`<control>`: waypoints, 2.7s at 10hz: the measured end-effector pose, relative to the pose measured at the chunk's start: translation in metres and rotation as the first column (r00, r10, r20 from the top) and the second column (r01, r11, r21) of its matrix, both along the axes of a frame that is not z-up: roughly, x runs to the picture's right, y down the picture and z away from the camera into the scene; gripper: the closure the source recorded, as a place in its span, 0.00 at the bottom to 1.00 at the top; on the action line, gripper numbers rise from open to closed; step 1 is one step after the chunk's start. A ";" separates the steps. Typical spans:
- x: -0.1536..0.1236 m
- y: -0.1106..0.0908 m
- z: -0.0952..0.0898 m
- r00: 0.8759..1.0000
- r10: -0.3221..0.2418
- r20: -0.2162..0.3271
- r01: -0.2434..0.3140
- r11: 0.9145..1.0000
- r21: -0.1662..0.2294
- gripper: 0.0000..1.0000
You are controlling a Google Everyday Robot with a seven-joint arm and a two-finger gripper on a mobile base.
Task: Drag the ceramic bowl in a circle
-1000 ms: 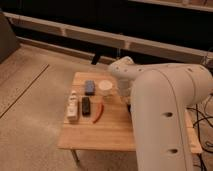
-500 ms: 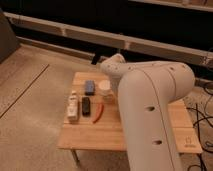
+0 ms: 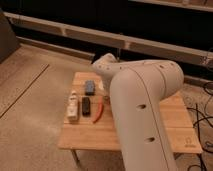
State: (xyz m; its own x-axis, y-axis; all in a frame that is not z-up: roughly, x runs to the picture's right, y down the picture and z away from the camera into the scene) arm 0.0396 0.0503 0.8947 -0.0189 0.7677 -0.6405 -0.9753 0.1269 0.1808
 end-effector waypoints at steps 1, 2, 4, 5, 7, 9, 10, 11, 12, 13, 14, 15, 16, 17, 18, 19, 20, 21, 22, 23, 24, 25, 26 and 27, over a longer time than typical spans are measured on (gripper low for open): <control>-0.007 0.002 -0.001 1.000 -0.009 0.012 0.009 1.000 0.001 1.00; -0.017 0.005 -0.003 1.000 -0.015 0.027 0.015 1.000 0.003 1.00; -0.035 0.013 -0.006 0.999 -0.017 0.049 0.017 1.000 0.003 1.00; -0.042 0.017 -0.008 0.998 -0.010 0.058 0.010 1.000 0.002 1.00; -0.061 0.028 -0.013 0.996 0.013 0.086 -0.014 1.000 0.001 1.00; -0.073 0.035 -0.018 0.994 0.033 0.105 -0.034 0.999 0.003 1.00; -0.080 0.039 -0.024 0.991 0.060 0.121 -0.062 0.998 0.007 1.00; -0.082 0.041 -0.028 0.989 0.075 0.126 -0.077 0.997 0.009 1.00; -0.085 0.043 -0.036 0.986 0.096 0.134 -0.099 0.995 0.015 1.00; -0.086 0.044 -0.042 0.984 0.113 0.139 -0.117 0.993 0.019 1.00; -0.086 0.045 -0.052 0.980 0.133 0.146 -0.139 0.990 0.030 1.00; -0.084 0.046 -0.057 0.979 0.144 0.147 -0.151 0.988 0.037 1.00; -0.081 0.047 -0.066 0.976 0.162 0.149 -0.170 0.984 0.046 1.00; -0.078 0.049 -0.074 0.973 0.177 0.149 -0.187 0.981 0.054 1.00; -0.073 0.051 -0.082 0.971 0.187 0.147 -0.198 0.978 0.060 1.00; -0.070 0.054 -0.088 0.970 0.193 0.145 -0.203 0.977 0.062 1.00; -0.066 0.057 -0.095 0.970 0.201 0.140 -0.211 0.975 0.063 1.00; -0.060 0.060 -0.102 0.970 0.205 0.130 -0.215 0.975 0.063 1.00; -0.054 0.064 -0.108 0.970 0.214 0.115 -0.222 0.973 0.061 1.00; -0.045 0.067 -0.113 0.969 0.228 0.096 -0.234 0.971 0.057 1.00; -0.032 0.072 -0.119 0.966 0.249 0.068 -0.253 0.966 0.049 1.00; -0.023 0.076 -0.123 0.962 0.269 0.046 -0.271 0.962 0.040 1.00; -0.011 0.080 -0.124 0.955 0.295 0.017 -0.296 0.955 0.029 1.00; 0.000 0.084 -0.122 0.947 0.323 -0.009 -0.322 0.946 0.016 1.00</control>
